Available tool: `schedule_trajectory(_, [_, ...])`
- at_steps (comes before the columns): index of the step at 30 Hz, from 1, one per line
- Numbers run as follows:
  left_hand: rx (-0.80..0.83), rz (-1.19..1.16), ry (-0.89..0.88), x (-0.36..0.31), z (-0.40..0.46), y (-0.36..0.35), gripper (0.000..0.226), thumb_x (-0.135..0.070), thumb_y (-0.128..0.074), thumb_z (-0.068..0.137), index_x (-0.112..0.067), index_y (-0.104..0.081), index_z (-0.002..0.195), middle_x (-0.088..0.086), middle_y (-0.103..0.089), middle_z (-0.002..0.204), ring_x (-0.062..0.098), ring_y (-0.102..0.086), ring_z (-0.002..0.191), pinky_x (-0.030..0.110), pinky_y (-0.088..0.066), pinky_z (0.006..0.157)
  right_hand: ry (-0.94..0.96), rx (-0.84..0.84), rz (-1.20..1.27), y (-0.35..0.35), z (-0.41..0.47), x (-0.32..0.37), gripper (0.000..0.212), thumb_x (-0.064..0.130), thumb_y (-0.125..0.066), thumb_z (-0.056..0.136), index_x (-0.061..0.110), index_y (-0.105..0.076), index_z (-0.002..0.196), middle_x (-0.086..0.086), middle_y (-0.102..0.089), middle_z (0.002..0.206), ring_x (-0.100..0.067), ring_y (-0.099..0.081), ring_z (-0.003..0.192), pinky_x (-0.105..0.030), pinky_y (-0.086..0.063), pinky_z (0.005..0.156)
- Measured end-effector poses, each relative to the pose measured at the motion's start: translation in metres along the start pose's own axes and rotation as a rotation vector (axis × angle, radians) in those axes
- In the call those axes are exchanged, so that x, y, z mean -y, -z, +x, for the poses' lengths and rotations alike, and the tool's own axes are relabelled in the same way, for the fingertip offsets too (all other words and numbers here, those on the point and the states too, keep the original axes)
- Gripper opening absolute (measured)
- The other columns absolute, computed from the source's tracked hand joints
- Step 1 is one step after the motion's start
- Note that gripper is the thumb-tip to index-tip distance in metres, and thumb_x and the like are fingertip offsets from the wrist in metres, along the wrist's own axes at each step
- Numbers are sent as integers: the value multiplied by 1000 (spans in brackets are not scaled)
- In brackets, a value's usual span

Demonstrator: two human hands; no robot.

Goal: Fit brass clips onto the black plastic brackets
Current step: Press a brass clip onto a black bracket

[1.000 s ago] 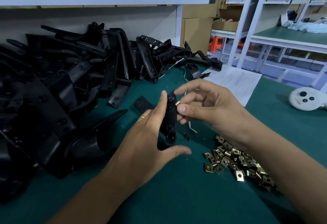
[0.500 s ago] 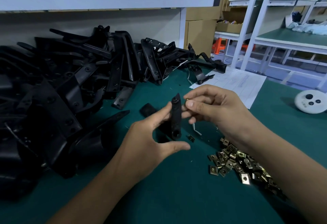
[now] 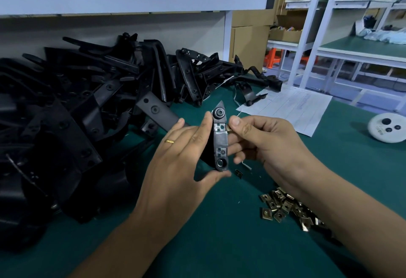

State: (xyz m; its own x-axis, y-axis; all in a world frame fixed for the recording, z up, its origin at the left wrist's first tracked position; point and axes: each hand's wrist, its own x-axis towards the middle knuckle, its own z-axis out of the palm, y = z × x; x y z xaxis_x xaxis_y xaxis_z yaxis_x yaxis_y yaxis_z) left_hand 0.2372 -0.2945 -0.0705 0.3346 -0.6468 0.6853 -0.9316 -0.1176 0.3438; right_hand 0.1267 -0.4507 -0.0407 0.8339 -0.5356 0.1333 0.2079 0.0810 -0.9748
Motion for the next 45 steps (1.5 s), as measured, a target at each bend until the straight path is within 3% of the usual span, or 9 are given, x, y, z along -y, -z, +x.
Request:
schedule_trajectory(10, [53, 39, -20, 0, 3, 0, 98, -58, -66, 76, -7, -43, 156, -5, -67, 127, 8, -46, 129, 21, -17, 125, 85, -98, -112, -8, -5, 1, 23, 23, -77, 89, 2, -76, 80, -14, -75, 72, -20, -72, 60, -27, -60, 56])
schedule_trajectory(14, [70, 43, -17, 0, 1, -2, 95, -58, -64, 78, -5, -43, 155, -1, -68, 127, 7, -43, 131, 19, -17, 123, 179, -191, -305, -13, -9, -7, 23, 28, -79, 91, 7, -79, 81, -14, -76, 72, -30, -73, 61, -40, -64, 58])
schedule_trajectory(18, [11, 62, 56, -1, 1, -1, 95, -59, -56, 78, -2, -45, 153, 2, -70, 123, 4, -37, 132, 22, -18, 117, 195, -40, -436, -11, -8, -1, 29, 34, -61, 104, 13, -79, 98, -7, -79, 86, -20, -77, 75, -41, -65, 68])
schedule_trajectory(21, [4, 30, 161, -2, -1, 1, 100, -67, -55, 77, -13, -38, 159, -6, -64, 134, 2, -31, 137, 12, -9, 116, 205, 16, -925, 6, -3, 8, 23, 38, -65, 100, 26, -78, 86, 11, -74, 75, -3, -66, 68, -21, -51, 67])
schedule_trajectory(25, [22, -1, 265, 1, -3, 3, 107, -76, -54, 73, -29, -24, 164, -14, -48, 154, -16, -5, 133, -4, 6, 107, 33, 168, -1348, 21, -2, 12, 15, 47, -79, 86, 33, -78, 85, 12, -73, 82, -2, -64, 80, -26, -52, 74])
schedule_trajectory(33, [44, -5, 302, 3, -2, 2, 109, -81, -50, 69, -35, -19, 164, -14, -45, 157, -15, -5, 136, -6, 7, 105, 29, 278, -1307, 25, -6, 13, 10, 31, -81, 86, 34, -72, 85, 23, -69, 77, 2, -63, 76, -12, -45, 65])
schedule_trajectory(38, [51, 5, 286, 2, -3, 3, 107, -79, -51, 71, -33, -23, 163, -12, -53, 150, 5, -18, 146, -5, 5, 105, 72, 192, -558, 22, -5, 24, 12, 6, -70, 96, 12, -76, 106, -19, -67, 86, -19, -67, 74, -28, -58, 74])
schedule_trajectory(41, [48, 1, 287, 1, -3, 4, 108, -79, -50, 69, -34, -24, 163, -12, -53, 151, 2, -19, 146, -5, 3, 106, 29, 167, -199, 16, -6, 25, 20, 9, -71, 90, 3, -77, 108, -20, -71, 91, -24, -72, 81, -29, -60, 77])
schedule_trajectory(45, [23, -23, 300, 2, -4, 3, 106, -81, -51, 69, -42, -17, 162, -18, -45, 156, -15, -7, 138, -6, 4, 106, -26, 131, -88, 9, -6, 20, 25, 11, -71, 88, -5, -72, 107, -21, -75, 91, -26, -75, 78, -28, -61, 71])
